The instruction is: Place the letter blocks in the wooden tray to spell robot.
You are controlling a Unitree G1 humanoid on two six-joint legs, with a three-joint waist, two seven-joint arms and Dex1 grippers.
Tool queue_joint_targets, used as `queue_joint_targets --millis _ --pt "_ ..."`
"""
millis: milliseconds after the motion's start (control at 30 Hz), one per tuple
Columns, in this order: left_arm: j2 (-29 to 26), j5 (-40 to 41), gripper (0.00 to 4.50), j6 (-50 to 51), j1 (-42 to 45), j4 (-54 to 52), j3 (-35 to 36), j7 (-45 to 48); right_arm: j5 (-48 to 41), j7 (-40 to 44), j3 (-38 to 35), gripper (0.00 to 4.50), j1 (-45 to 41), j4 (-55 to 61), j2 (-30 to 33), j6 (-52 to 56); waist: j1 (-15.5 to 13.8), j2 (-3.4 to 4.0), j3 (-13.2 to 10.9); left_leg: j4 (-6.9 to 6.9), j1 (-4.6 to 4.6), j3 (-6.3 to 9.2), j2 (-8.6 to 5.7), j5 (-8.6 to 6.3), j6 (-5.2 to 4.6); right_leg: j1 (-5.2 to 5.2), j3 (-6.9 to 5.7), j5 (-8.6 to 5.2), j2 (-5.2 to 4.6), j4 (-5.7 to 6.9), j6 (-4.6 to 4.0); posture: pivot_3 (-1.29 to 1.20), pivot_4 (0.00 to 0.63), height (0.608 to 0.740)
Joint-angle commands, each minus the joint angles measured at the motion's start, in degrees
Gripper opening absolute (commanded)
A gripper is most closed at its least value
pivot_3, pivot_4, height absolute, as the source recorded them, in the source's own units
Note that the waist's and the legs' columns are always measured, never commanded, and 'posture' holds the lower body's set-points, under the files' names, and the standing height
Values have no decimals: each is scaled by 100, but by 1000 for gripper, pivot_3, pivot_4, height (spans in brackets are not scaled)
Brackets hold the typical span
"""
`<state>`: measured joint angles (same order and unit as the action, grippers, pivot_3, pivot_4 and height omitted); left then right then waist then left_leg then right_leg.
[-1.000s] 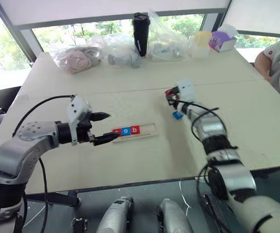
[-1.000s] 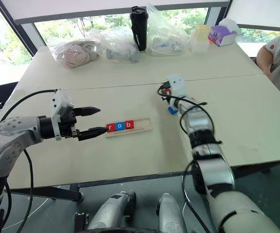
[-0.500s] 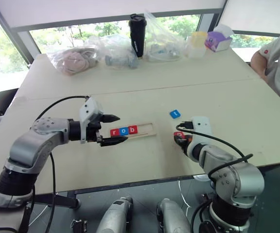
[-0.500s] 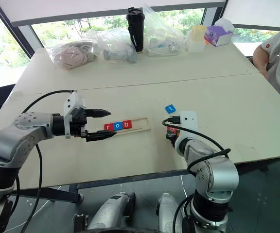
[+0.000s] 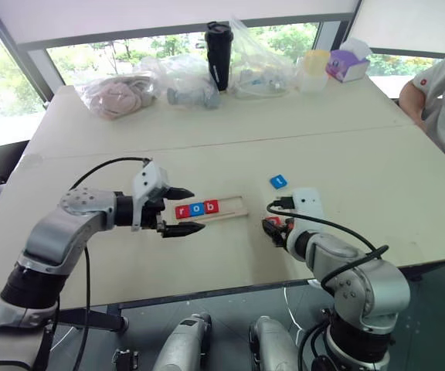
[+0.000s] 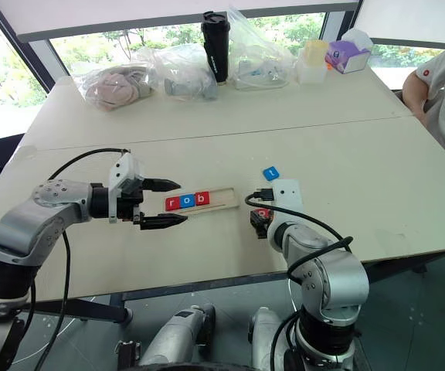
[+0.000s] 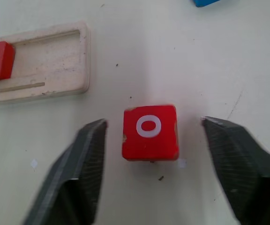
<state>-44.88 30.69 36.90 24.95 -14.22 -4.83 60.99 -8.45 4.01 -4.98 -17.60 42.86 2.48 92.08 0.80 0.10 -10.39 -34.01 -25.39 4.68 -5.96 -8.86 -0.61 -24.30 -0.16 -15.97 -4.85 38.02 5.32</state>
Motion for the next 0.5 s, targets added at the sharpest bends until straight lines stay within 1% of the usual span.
queue_joint_targets --millis 33,67,100,167,200,233,300,333,367,433,500 --pt "-329 217 4500 100 -53 -295 345 256 -369 774 -230 4473 -212 -10 1154 -332 -2 1 -2 -1 -1 0 0 0 0 1 0 -5 0 -1 -9 0 150 740" --pt "-383 231 4500 111 -61 -312 362 286 -428 925 -281 4473 -242 -96 1413 -472 -6 0 -2 -2 -1 -1 0 0 -1 0 -1 -6 -1 -6 -10 0 150 740" --pt "-446 254 4500 128 -68 -328 392 324 -597 1256 -378 4473 -270 -221 1721 -754 -7 -2 -1 -3 0 0 -1 0 -1 2 -3 -6 -2 -11 -11 0 150 740" --pt "-549 350 4500 217 -61 -390 466 399 -1118 2279 -640 4473 -270 -505 2341 -1487 -4 -2 -1 -3 1 0 0 0 -1 25 -4 -6 -2 -13 -11 0 150 740" --pt "-582 386 4500 250 -56 -416 487 421 -1321 2694 -714 4473 -233 -615 2588 -1824 -2 -4 -2 -3 2 -1 1 0 -2 27 -6 -6 -2 -13 -10 0 150 740" --pt "-601 409 4500 266 -56 -428 501 436 -1444 2926 -739 4473 -195 -690 2736 -2050 -2 -6 -4 -3 1 0 2 0 -4 28 -6 -6 -2 -13 -9 0 150 740" --pt "-717 431 4500 303 -19 -569 388 646 -1405 4433 -396 4473 296 -1120 3679 -3676 -3 -7 -4 -3 0 -1 4 -3 -10 30 -10 -4 -2 -15 -2 0 150 740" --pt "-767 420 4500 282 -3 -593 338 741 -1330 4947 -201 4473 459 -1328 4010 -4321 -11 -7 -5 -2 0 -2 4 -5 -14 33 -10 0 -3 -18 10 0 150 740" --pt "-801 384 4500 253 30 -616 259 820 -1110 5452 142 4473 582 -1604 4349 -5079 -17 -6 -5 -6 1 -2 5 -9 -18 39 -13 -1 -2 -27 11 0 150 740" --pt "-822 317 4500 199 82 -675 127 915 -660 5946 739 4473 477 -2349 4659 -6247 3 -6 -5 -8 14 -1 11 -16 -29 75 -21 -4 2 -66 10 0 150 740" --pt "-794 238 4500 101 110 -732 16 937 -324 6308 1177 4473 190 -3130 4756 -7075 41 -9 -7 -11 21 -2 13 -19 -31 91 -20 -7 3 -90 -3 0 150 740"
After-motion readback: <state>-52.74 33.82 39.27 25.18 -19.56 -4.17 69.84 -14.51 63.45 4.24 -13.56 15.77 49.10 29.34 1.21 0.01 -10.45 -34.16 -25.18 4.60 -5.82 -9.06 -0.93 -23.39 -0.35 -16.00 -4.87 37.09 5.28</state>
